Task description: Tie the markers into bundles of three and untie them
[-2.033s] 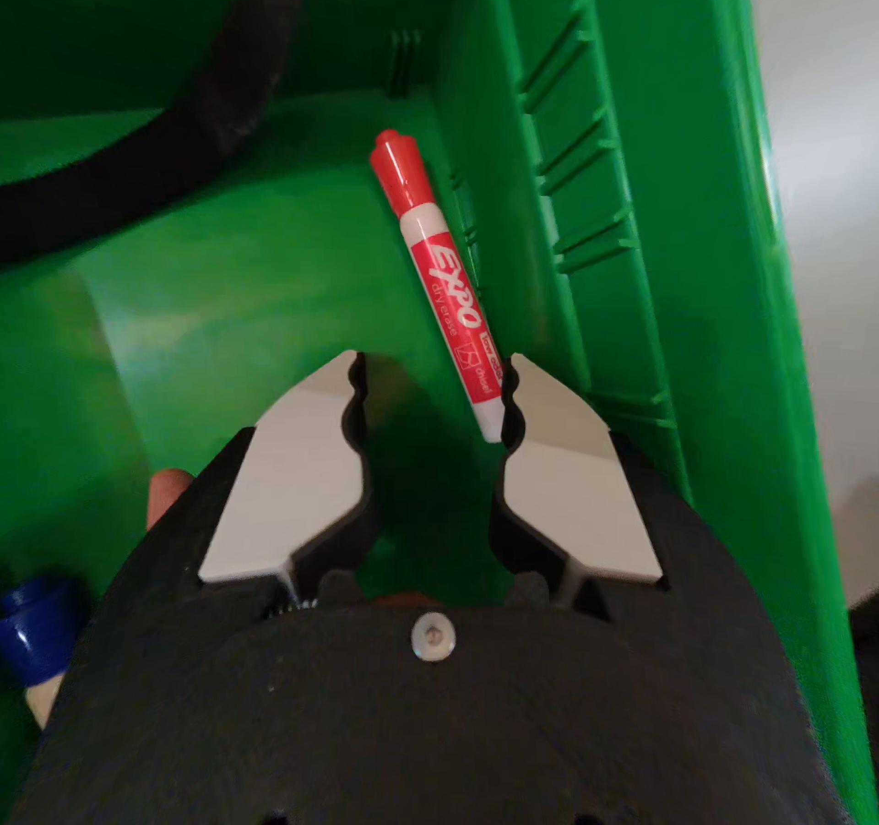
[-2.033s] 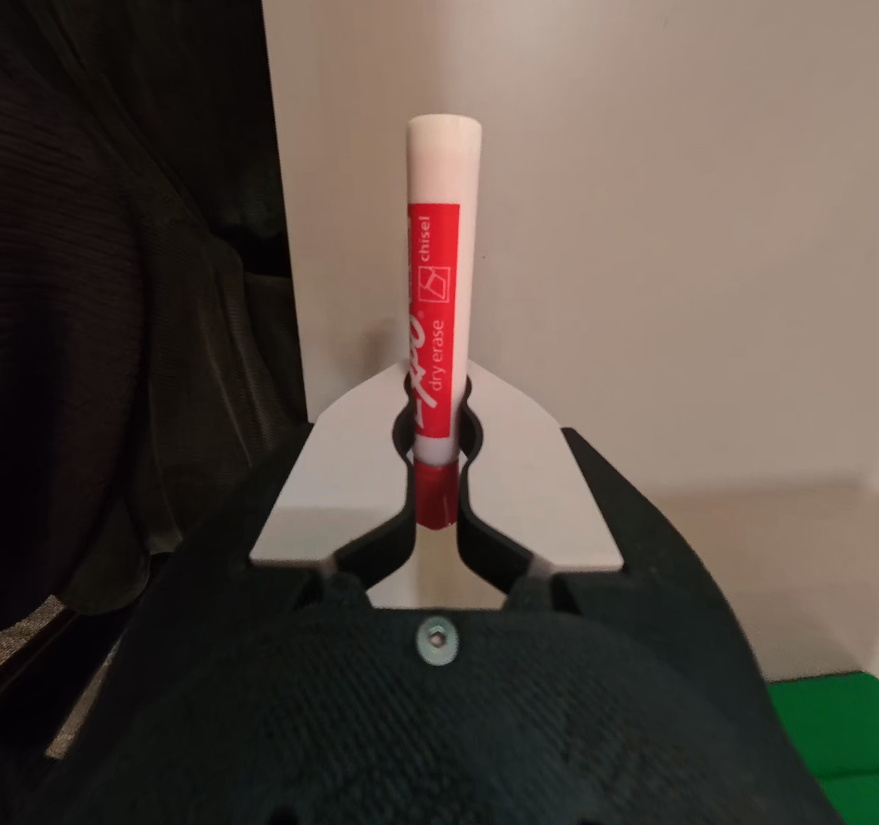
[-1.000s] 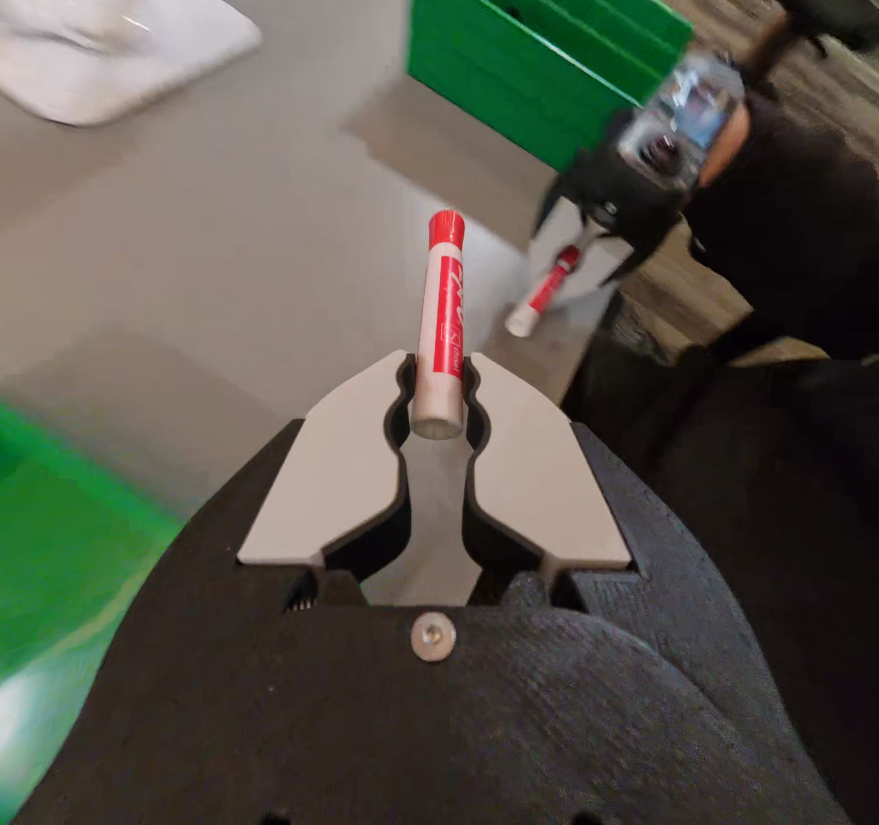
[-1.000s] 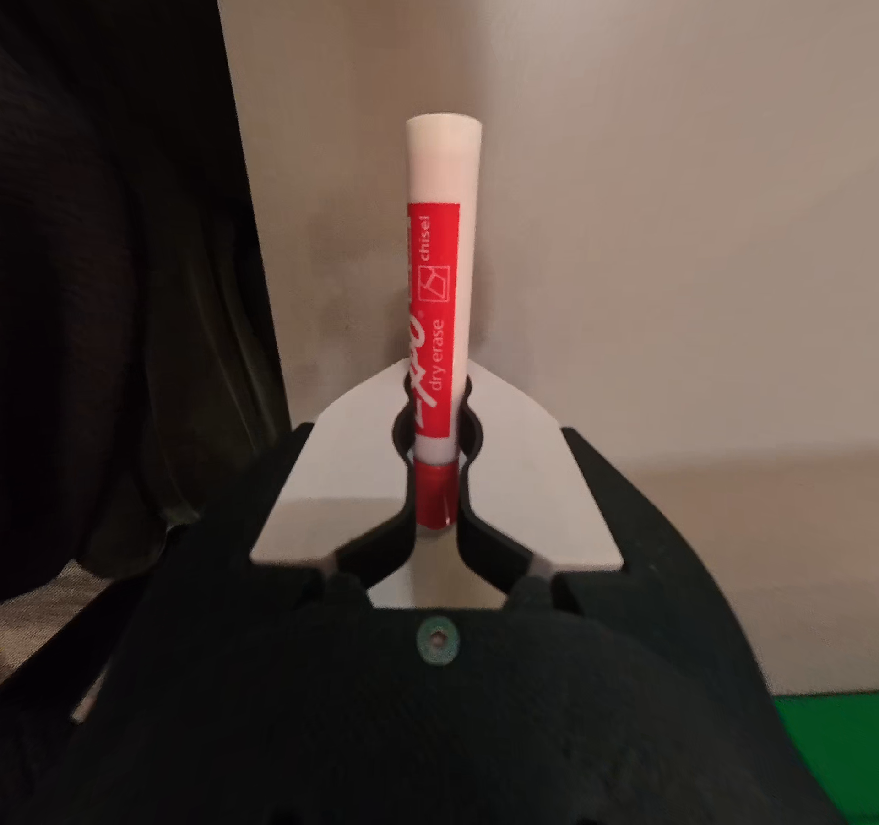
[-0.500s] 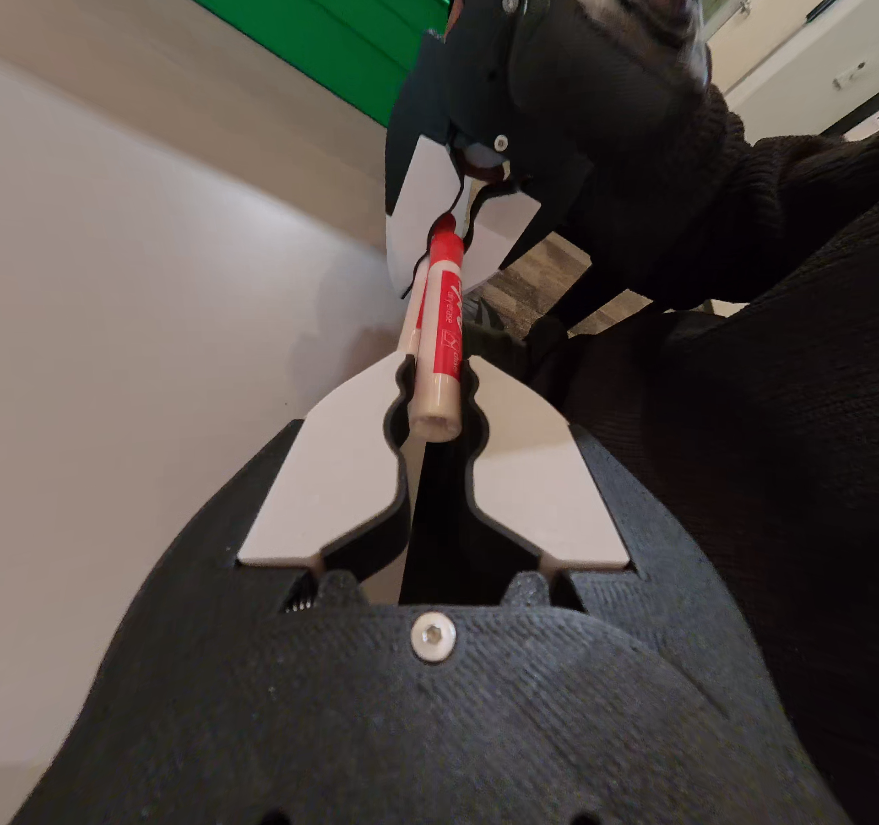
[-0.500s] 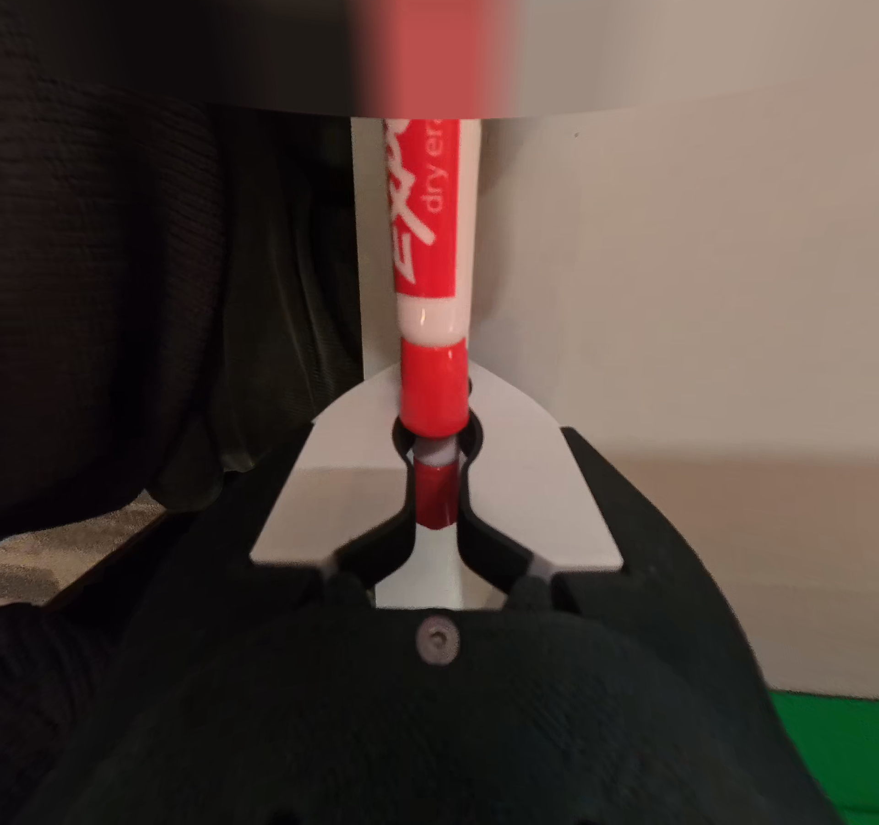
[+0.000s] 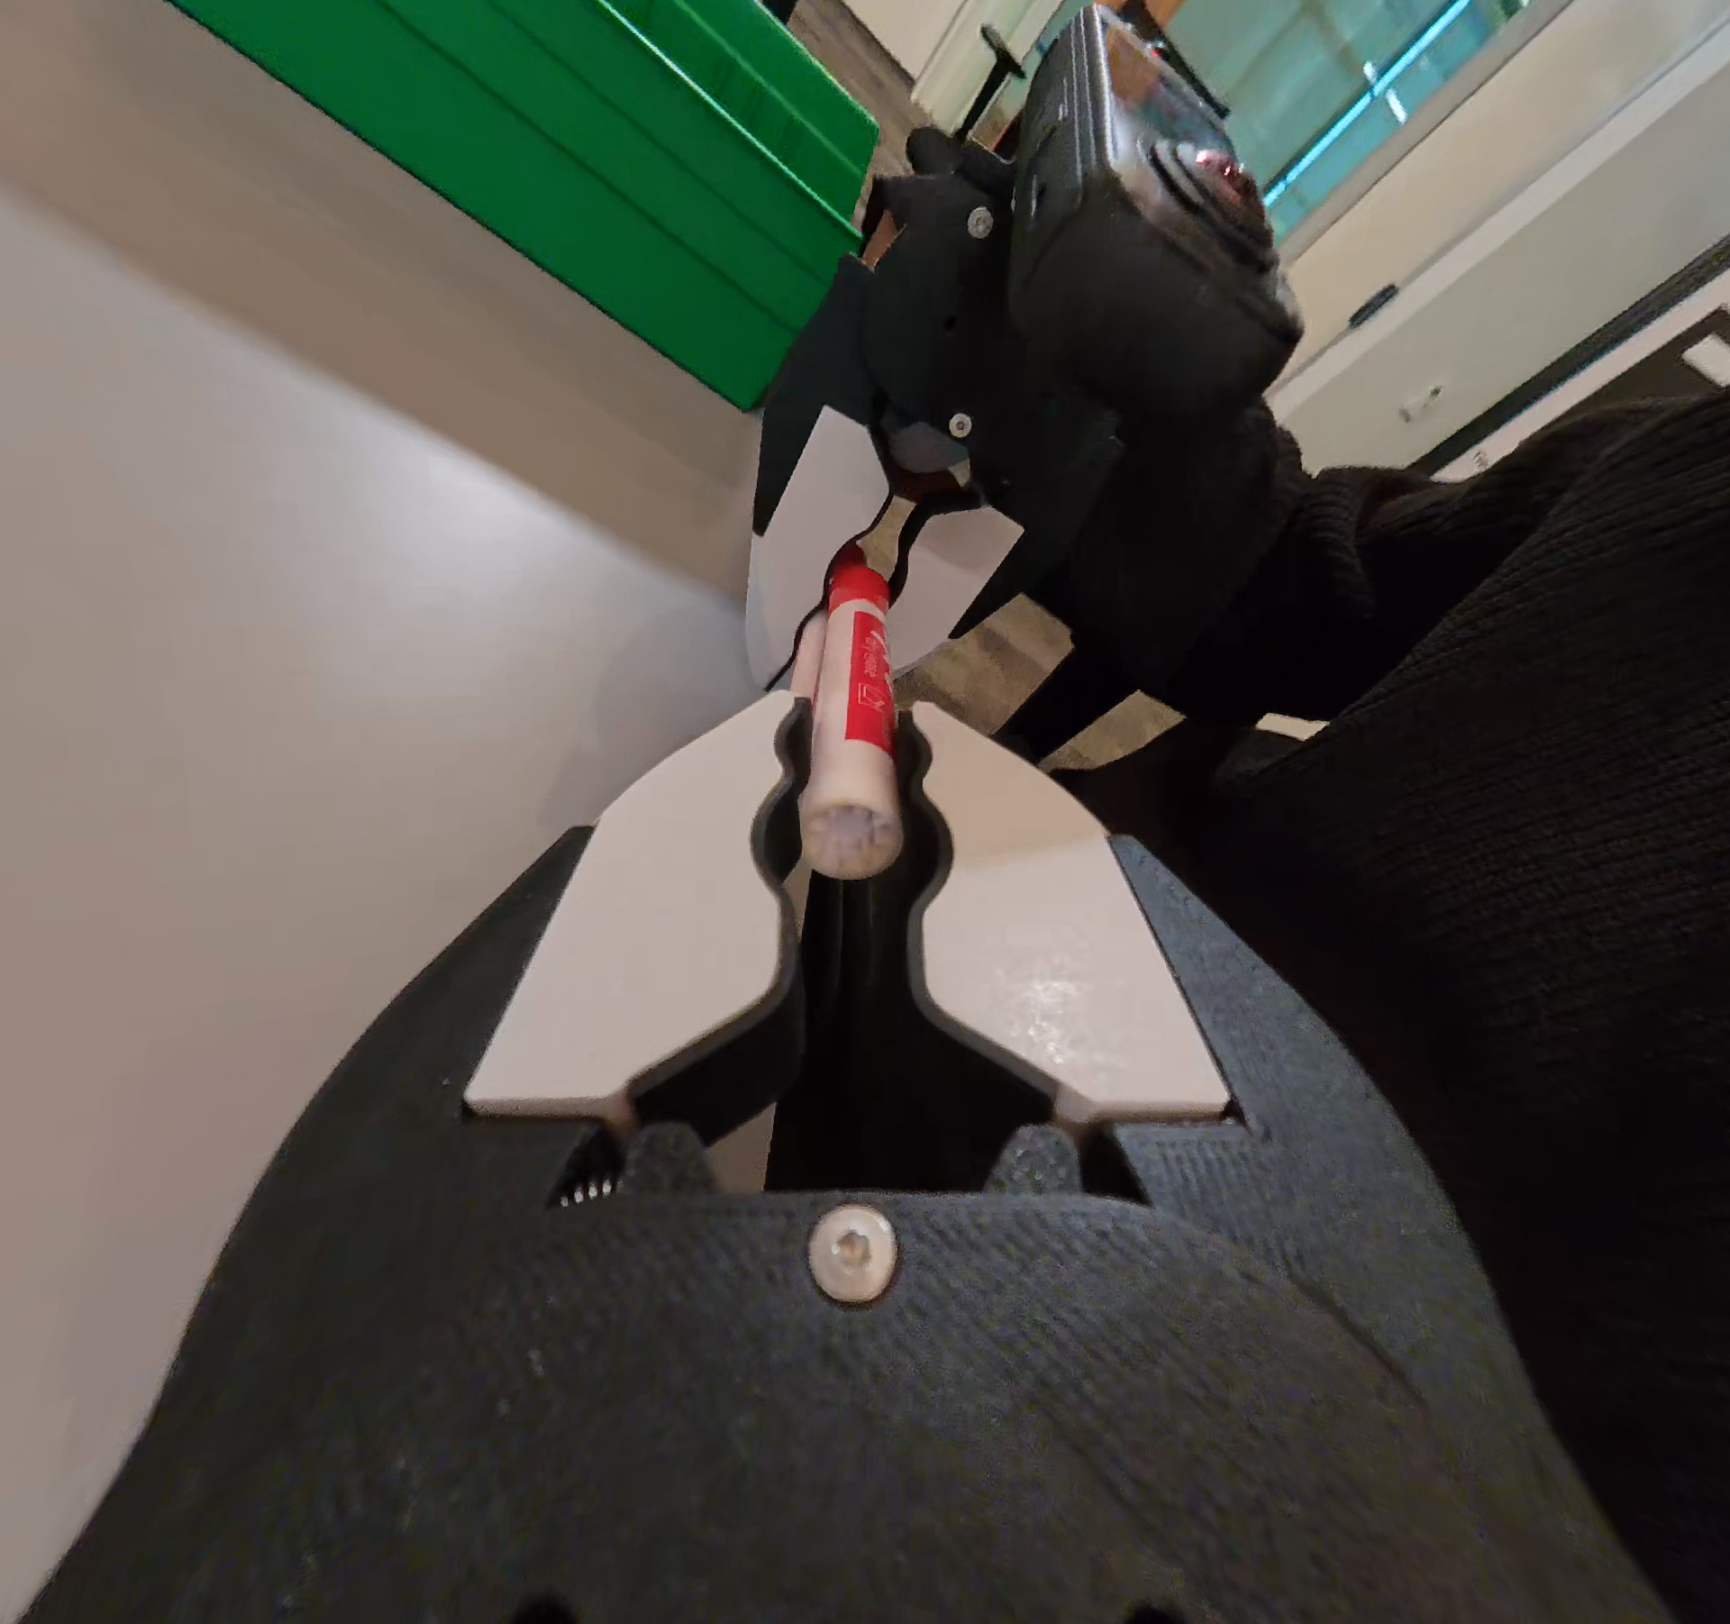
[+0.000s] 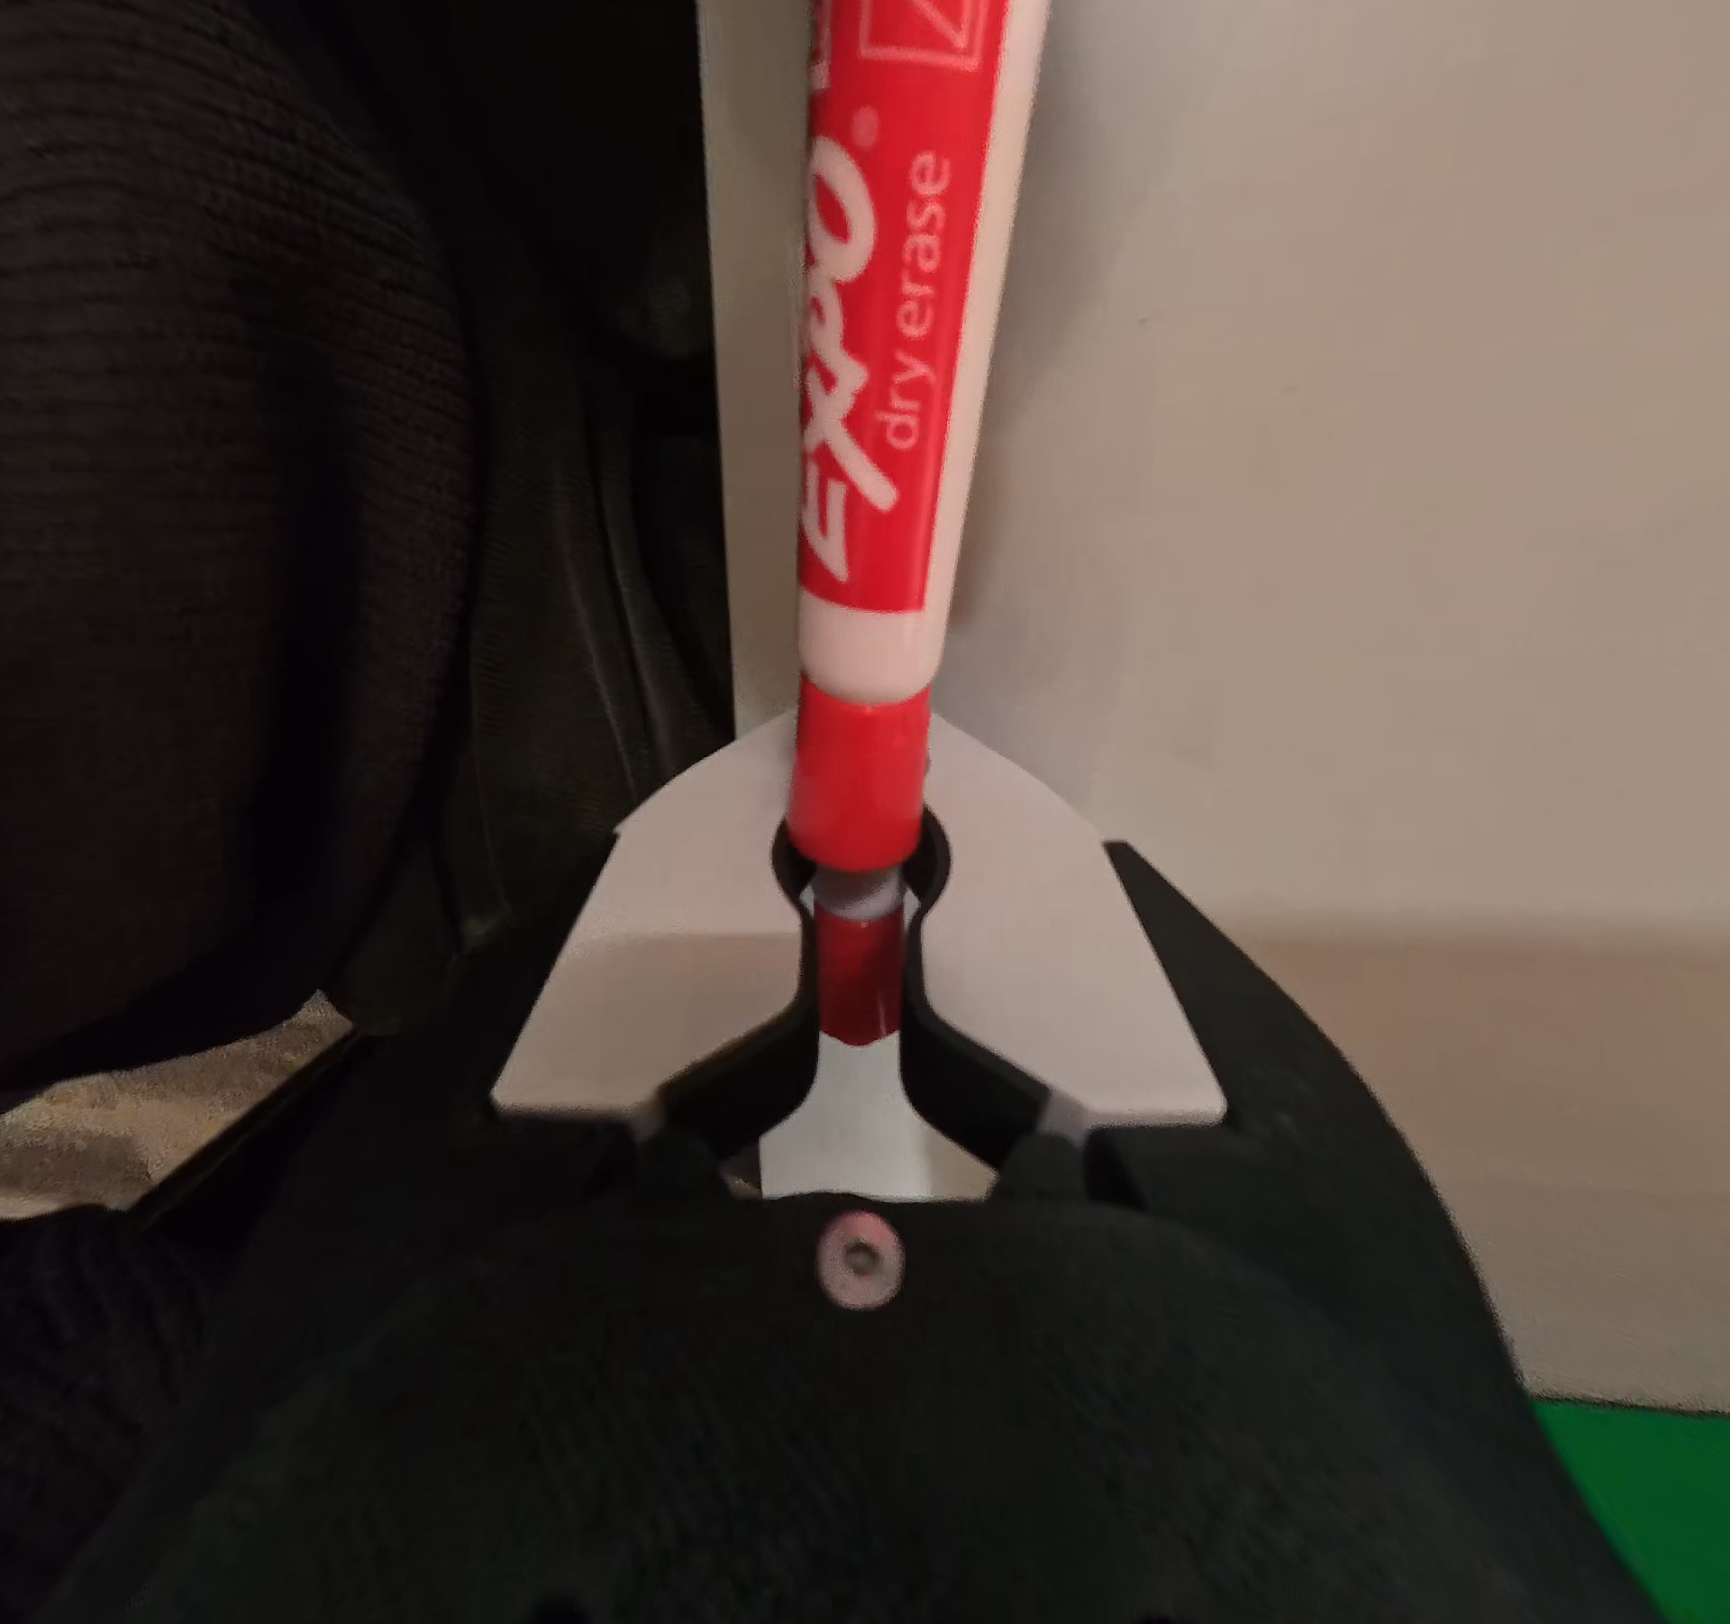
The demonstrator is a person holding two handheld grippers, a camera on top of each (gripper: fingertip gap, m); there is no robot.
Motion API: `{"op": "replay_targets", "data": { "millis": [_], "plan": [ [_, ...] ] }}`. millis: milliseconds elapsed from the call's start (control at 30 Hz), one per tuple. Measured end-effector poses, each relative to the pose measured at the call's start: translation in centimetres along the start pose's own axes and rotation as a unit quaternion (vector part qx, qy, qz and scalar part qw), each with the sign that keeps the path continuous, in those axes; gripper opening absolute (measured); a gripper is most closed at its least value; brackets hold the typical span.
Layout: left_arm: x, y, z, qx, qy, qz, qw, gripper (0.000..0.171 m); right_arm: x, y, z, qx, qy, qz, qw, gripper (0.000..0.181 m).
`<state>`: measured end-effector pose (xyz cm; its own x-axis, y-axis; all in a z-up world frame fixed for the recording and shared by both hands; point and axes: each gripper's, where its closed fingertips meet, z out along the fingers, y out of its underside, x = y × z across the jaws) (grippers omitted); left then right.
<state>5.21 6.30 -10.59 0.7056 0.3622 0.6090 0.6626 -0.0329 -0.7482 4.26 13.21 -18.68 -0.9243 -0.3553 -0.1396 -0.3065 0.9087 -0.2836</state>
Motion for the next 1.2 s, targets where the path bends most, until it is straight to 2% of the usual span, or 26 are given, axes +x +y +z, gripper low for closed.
{"op": "replay_targets", "data": {
  "millis": [133,300,333,367,433,500,567,633,700,767,867,1067,1200],
  "plan": [
    [-0.2,-0.2,0.0,0.015,0.004,-0.004,1.000,0.017,0.6,-0.2,-0.9,0.033,-0.001,0.024,0.999,0.014],
    [0.2,-0.7,0.4,0.033,-0.003,0.026,0.999,0.015,0.7,0.2,-1.1,0.034,-0.004,0.035,0.999,0.014],
    [0.4,-0.9,0.4,0.040,0.002,0.027,0.999,0.012,0.7,0.2,-1.1,0.033,-0.005,0.034,0.999,0.014],
    [0.6,-1.0,0.3,0.045,0.009,0.026,0.999,0.000,0.7,0.2,-1.1,0.031,-0.003,0.033,0.999,0.014],
    [0.5,-1.5,0.1,0.063,0.006,0.023,0.998,0.000,0.7,0.2,-1.0,0.027,-0.002,0.032,0.999,0.014],
    [0.4,-1.1,0.2,0.054,0.007,0.018,0.998,0.000,0.6,0.0,-0.9,0.030,-0.003,0.029,0.999,0.014],
    [-0.6,-0.7,0.7,0.048,-0.021,0.016,0.999,0.000,1.0,-0.1,-0.8,0.030,0.007,0.032,0.999,0.014],
    [-2.6,-0.4,0.8,0.038,-0.092,0.025,0.995,0.000,2.6,0.4,-0.7,0.012,0.055,0.044,0.997,0.014],
    [-3.9,0.0,0.3,0.019,-0.150,0.045,0.987,0.001,3.1,0.9,-0.6,0.001,0.066,0.051,0.997,0.014],
    [-3.8,0.1,-0.1,0.010,-0.163,0.058,0.985,0.011,3.0,0.9,-0.8,0.010,0.058,0.053,0.997,0.014],
    [-3.2,0.3,-0.4,0.017,-0.165,0.055,0.985,0.013,3.2,0.7,-1.1,0.022,0.057,0.055,0.997,0.014],
    [-3.5,3.1,-0.2,-0.011,-0.164,0.026,0.986,0.013,3.2,0.8,-1.1,0.030,0.049,0.052,0.997,0.014],
    [-3.4,3.3,-0.1,-0.013,-0.167,0.036,0.985,0.014,3.1,0.6,-1.0,0.040,0.041,0.049,0.997,0.014]
  ]
}}
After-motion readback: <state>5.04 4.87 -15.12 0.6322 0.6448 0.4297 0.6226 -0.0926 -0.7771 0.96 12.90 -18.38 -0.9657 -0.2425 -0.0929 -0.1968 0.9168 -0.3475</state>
